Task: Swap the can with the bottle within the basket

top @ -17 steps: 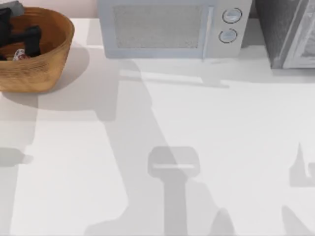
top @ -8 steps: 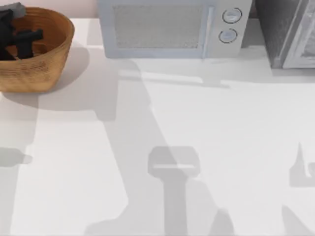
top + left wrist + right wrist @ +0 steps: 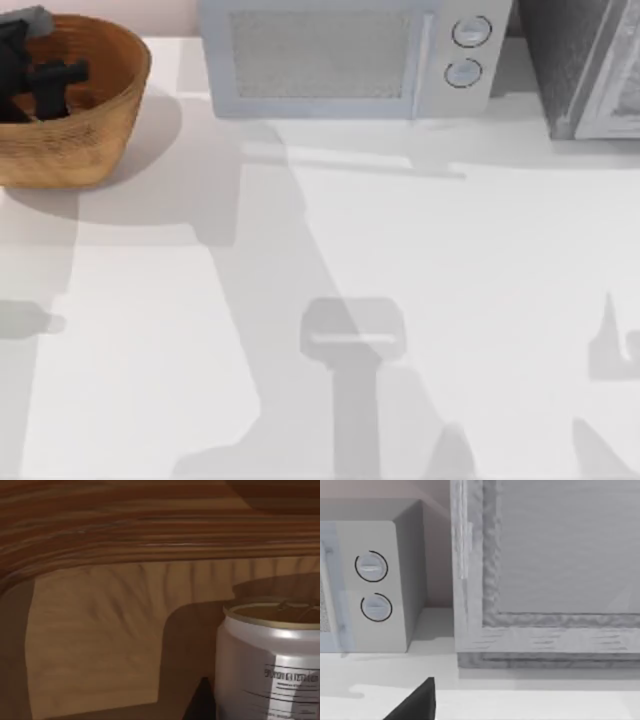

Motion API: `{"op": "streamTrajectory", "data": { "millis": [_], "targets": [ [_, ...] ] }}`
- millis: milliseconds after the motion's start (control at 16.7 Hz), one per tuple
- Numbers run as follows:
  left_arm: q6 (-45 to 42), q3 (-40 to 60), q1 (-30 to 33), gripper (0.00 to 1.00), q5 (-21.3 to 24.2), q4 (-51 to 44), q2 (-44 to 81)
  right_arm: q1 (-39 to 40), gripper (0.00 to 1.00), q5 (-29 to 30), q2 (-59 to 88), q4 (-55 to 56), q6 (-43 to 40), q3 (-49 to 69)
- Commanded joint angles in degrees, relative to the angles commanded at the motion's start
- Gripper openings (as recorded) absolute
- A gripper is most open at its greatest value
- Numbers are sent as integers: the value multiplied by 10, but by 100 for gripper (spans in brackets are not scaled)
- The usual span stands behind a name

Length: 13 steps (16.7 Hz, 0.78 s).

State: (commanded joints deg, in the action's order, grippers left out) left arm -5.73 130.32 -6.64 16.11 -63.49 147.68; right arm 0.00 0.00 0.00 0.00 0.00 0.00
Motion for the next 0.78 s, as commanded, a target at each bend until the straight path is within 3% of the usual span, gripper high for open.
{"op": "streamTrajectory", "data": {
  "millis": [420,780],
  "targets": [
    [14,-109,-5,0,-19,49,-126,0,100,0,0,0,0,0],
    [29,-379,-2,0,-67,208,-425,0,100,0,0,0,0,0]
  ]
}}
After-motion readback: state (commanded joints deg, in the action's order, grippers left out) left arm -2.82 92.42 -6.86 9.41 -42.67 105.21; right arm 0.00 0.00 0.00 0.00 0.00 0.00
